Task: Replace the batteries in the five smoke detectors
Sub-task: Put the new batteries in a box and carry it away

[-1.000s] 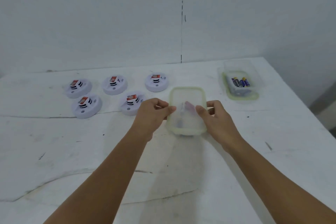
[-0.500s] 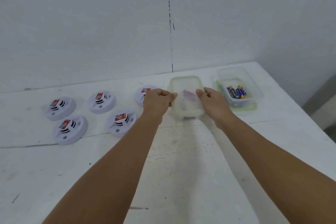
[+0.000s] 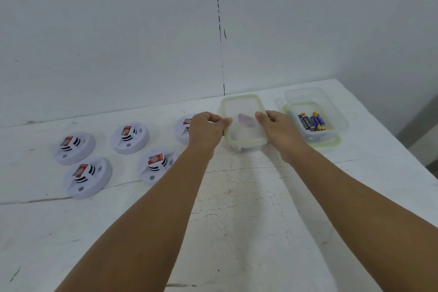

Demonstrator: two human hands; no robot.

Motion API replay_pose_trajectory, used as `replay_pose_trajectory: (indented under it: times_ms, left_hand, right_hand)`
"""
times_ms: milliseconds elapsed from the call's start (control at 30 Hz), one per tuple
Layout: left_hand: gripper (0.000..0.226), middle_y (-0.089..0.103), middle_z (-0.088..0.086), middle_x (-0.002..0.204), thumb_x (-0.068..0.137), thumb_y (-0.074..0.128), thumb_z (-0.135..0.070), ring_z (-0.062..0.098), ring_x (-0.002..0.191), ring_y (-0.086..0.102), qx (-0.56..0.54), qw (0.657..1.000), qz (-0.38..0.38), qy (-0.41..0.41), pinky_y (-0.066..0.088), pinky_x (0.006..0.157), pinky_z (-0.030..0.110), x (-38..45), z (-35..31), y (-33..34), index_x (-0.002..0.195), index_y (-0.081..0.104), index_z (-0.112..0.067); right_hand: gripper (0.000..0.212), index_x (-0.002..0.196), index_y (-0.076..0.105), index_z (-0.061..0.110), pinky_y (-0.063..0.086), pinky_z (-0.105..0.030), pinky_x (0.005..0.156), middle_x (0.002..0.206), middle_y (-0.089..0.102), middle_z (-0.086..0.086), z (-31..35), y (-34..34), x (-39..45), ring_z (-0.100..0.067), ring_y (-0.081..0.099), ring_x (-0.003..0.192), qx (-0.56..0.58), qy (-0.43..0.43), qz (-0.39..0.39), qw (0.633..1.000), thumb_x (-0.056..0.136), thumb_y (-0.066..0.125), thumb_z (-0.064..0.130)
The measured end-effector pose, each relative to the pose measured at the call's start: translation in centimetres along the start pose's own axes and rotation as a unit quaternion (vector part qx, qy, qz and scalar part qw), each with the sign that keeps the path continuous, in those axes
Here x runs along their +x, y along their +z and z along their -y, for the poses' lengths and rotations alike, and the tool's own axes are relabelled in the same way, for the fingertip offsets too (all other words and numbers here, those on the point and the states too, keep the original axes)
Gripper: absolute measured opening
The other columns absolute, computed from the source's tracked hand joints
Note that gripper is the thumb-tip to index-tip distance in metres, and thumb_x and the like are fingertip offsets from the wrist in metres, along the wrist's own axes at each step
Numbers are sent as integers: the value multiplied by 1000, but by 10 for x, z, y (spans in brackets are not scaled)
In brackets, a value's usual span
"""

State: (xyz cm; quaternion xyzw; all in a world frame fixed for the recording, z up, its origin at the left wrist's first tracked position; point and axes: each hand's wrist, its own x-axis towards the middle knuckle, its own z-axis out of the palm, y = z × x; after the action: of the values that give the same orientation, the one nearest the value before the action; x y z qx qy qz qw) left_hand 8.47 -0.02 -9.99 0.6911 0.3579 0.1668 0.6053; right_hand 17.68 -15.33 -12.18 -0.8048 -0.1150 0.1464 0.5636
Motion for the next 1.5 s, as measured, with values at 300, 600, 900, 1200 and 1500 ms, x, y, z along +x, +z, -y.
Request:
replay_pose_trajectory:
  times_ms: [300, 600, 900, 1200, 1500]
  left_hand:
    - [39, 54, 5, 118, 94, 73, -37, 19, 105, 55, 144, 971, -100, 164, 46, 88, 34, -37, -3, 12, 120, 50, -19]
    - [20, 63, -6, 76, 97, 68, -35, 9, 69, 56, 203, 937, 65, 277, 44, 65, 24, -122, -2, 59, 83, 61, -22]
    - [22, 70, -4, 76, 99, 62, -35, 7, 62, 55, 187, 962, 153, 125, 43, 56, 23, -133, -2, 75, 89, 69, -17]
    - [37, 72, 2, 81, 104, 54, -46, 14, 65, 53, 50, 977, 196, -72, 44, 61, 25, -142, 3, 75, 105, 69, -12]
    - [21, 68, 3, 92, 105, 52, -34, 15, 71, 60, 43, 982, 167, -80, 46, 61, 23, -150, 15, 59, 98, 57, -14]
  right_hand:
    - [20, 116, 65, 23, 44, -18, 72, 91, 66, 7, -22, -27, -84, -4, 61, 82, -68, -103, -106, 987, 109, 47, 30]
    - [33, 135, 62, 21, 46, -35, 77, 126, 44, -10, -27, -102, -66, -30, 49, 115, -279, -119, -199, 932, 105, 50, 29]
    - [25, 113, 75, 20, 30, -37, 82, 132, 43, -12, -34, -118, -67, -35, 38, 111, -428, -133, -170, 878, 103, 55, 30]
    - [37, 83, 78, 32, 15, -31, 92, 130, 33, 11, -22, -106, -103, -19, 21, 110, -365, -132, -50, 920, 104, 50, 44]
    - [34, 78, 75, 37, 13, -31, 100, 128, 30, 15, -17, -85, -129, -17, 23, 115, -347, -152, -4, 925, 102, 54, 48]
